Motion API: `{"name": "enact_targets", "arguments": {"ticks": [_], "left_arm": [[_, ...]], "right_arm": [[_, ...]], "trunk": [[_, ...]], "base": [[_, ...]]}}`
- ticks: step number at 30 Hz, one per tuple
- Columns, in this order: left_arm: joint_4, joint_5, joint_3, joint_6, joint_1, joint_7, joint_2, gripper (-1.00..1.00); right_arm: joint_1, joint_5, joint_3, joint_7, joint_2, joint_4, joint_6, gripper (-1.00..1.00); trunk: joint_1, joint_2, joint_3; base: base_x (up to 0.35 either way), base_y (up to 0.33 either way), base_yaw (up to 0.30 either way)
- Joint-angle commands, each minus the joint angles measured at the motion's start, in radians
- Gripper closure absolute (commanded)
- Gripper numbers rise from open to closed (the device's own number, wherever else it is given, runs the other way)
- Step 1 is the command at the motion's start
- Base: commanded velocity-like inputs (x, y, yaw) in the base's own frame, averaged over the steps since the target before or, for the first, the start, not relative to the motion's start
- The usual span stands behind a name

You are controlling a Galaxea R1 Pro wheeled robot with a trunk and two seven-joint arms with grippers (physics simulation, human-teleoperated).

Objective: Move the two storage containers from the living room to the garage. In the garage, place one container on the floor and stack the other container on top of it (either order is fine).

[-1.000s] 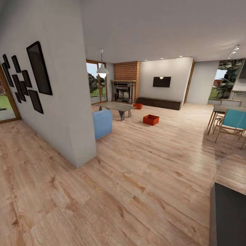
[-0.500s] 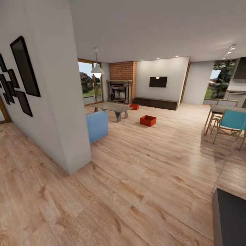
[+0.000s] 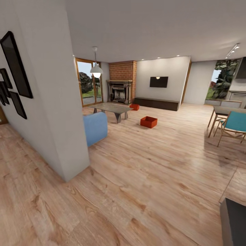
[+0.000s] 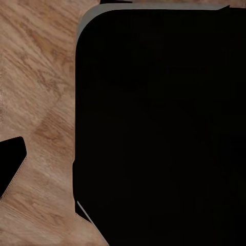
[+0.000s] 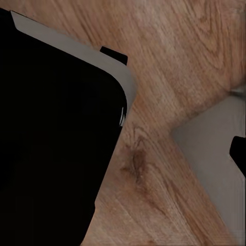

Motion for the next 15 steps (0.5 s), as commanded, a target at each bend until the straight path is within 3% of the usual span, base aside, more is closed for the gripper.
{"name": "enact_targets", "arguments": {"ticks": [1, 15], "left_arm": [[0.000, 0.006, 0.001, -0.001, 0.000, 0.000, 0.000, -1.00], [0.000, 0.006, 0.001, -0.001, 0.000, 0.000, -0.002, -1.00]], "right_arm": [[-0.001, -0.009, 0.008, 0.000, 0.000, 0.002, -0.005, -1.00], [-0.001, -0.005, 0.013, 0.001, -0.001, 0.002, -0.005, -1.00]], "trunk": [[0.001, 0.000, -0.001], [0.001, 0.000, -0.001]], "base": [[0.322, 0.000, 0.000], [0.322, 0.000, 0.000]]}}
